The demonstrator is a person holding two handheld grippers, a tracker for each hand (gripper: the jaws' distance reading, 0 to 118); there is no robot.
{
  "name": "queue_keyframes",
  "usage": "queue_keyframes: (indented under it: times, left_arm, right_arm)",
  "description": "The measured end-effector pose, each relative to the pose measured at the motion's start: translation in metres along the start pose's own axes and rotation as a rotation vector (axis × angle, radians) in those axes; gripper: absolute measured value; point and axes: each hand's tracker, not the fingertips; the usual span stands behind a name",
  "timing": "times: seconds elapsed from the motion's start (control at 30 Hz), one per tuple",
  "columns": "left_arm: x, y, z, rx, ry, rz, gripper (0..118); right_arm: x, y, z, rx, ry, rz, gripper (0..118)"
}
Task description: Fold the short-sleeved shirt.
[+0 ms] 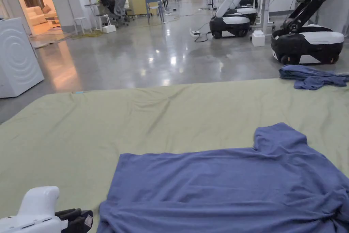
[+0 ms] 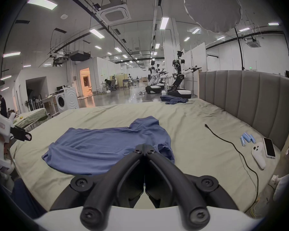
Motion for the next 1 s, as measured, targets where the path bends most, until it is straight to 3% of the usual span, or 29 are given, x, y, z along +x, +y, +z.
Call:
queue_keyframes:
  times: [0.03, 0.07, 0.1, 0.13, 0.17, 0.3, 0.33, 0.37, 0.47, 0.53, 0.57, 0.6, 0.63, 0.7, 0.73, 0.9, 1.0]
  left_arm:
    - [-0.006, 0.005, -0.013, -0.059, 0.023, 0.028, 7]
    - [-0.014, 0.008, -0.027, -0.119, 0.014, 0.050, 41]
    - [-0.020, 0.008, -0.045, -0.192, 0.006, 0.067, 89]
    - [-0.025, 0.007, -0.062, -0.255, 0.006, 0.084, 117]
    - [-0.027, 0.003, -0.073, -0.264, 0.028, 0.102, 118]
    - [-0.025, -0.014, -0.109, -0.341, 0.065, 0.067, 114]
    - [-0.022, -0.018, -0.114, -0.354, 0.069, 0.057, 101]
    - [-0.019, -0.021, -0.117, -0.361, 0.063, 0.044, 80]
    - [-0.009, -0.025, -0.113, -0.335, 0.098, -0.066, 74]
    - [0.003, -0.023, -0.102, -0.332, 0.094, -0.075, 48]
    - [0.008, -0.023, -0.099, -0.318, 0.099, -0.100, 15]
    - [0.013, -0.022, -0.094, -0.290, 0.106, -0.134, 12]
    - [0.017, -0.021, -0.090, -0.270, 0.133, -0.158, 11]
    - [0.013, -0.023, -0.089, -0.274, 0.118, -0.164, 11]
    - [0.012, -0.023, -0.086, -0.265, 0.115, -0.165, 11]
    - [0.004, -0.026, -0.081, -0.256, 0.074, -0.089, 10]
    - [0.005, -0.029, -0.080, -0.247, 0.072, -0.093, 10]
  right_arm:
    - [0.001, -0.001, 0.001, -0.012, 0.015, -0.019, 2]
    - [0.002, -0.002, 0.001, -0.015, 0.020, -0.027, 2]
    - [0.001, -0.003, 0.001, -0.018, 0.019, -0.027, 2]
    - [0.001, -0.003, 0.001, -0.023, 0.017, -0.021, 2]
    - [0.002, -0.005, 0.002, -0.027, 0.014, -0.014, 2]
    - [0.015, -0.010, -0.003, -0.051, 0.012, -0.008, 2]
    - [0.017, -0.011, -0.006, -0.060, 0.001, 0.008, 2]
    - [0.018, -0.012, -0.008, -0.068, -0.005, 0.017, 2]
    - [0.025, -0.020, -0.018, -0.096, -0.008, 0.018, 2]
    - [0.026, -0.024, -0.029, -0.117, -0.016, 0.022, 2]
    - [0.025, -0.027, -0.034, -0.125, -0.019, 0.024, 2]
    - [0.026, -0.027, -0.040, -0.140, -0.021, 0.023, 3]
    - [0.030, -0.025, -0.049, -0.167, -0.026, 0.023, 12]
    - [0.040, -0.020, -0.068, -0.221, -0.038, 0.012, 98]
    - [0.049, -0.018, -0.082, -0.275, -0.044, 0.003, 118]
    - [0.078, -0.031, -0.144, -0.572, -0.037, 0.062, 118]
    - [0.079, -0.043, -0.169, -0.663, -0.033, 0.071, 110]
